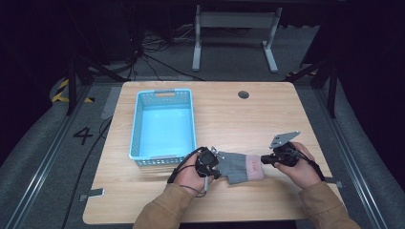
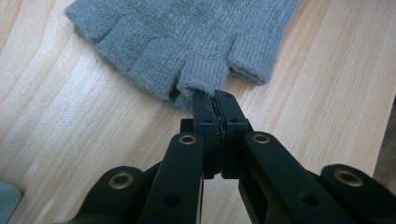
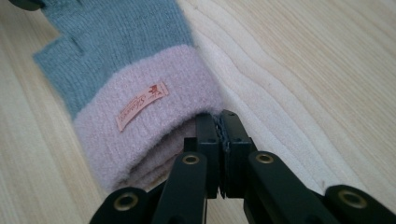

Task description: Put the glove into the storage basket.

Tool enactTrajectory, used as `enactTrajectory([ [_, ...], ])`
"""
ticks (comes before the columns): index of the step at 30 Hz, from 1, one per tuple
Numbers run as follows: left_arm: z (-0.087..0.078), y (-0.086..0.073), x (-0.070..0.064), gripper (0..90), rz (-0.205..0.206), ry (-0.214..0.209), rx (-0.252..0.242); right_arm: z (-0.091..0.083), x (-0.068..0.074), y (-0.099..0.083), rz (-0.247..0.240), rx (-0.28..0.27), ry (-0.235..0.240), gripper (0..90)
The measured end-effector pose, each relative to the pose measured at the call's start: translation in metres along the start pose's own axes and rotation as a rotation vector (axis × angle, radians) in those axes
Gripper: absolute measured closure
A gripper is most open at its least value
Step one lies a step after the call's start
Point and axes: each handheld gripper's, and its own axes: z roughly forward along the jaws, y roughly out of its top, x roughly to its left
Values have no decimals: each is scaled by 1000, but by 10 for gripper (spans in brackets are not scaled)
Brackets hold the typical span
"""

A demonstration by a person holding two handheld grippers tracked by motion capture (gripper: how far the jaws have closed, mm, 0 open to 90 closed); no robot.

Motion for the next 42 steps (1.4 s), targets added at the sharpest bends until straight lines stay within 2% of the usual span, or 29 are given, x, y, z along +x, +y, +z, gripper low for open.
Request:
enactTrajectory([
  [3,2,0,2,880,-3,-10,5,4,-2,-2,9,11,1,885],
  [6,2,-1,3,801,-9,-15,11,5,-2,-2,9,10,-2,862],
  [7,3,-1,3,736,-12,-18,14,4,-2,-3,-2,1,-21,814],
  [13,0,-2,3,618,-22,-37,34,2,-3,-3,-20,27,-104,756],
  [19,-12,6,1,542,-14,-20,-11,-8,-6,-11,34,-17,-121,641],
  [22,-19,10,-1,517,-3,-1,-65,-13,-9,-16,84,-43,-118,612],
  [25,-21,13,-1,485,-5,9,-119,-17,-11,-20,112,-56,-125,582],
  [27,-22,14,1,482,0,23,-133,-18,-12,-22,129,-72,-133,567],
  [30,-20,17,3,441,5,53,-158,-19,-12,-26,147,-65,-136,550],
  [35,-12,22,4,401,24,39,-149,-23,-10,-34,168,-69,-134,539],
  [38,-4,28,6,371,52,63,-149,-26,-11,-39,177,-74,-139,536],
  [42,5,33,5,357,65,58,-139,-30,-11,-46,197,-78,-148,536],
])
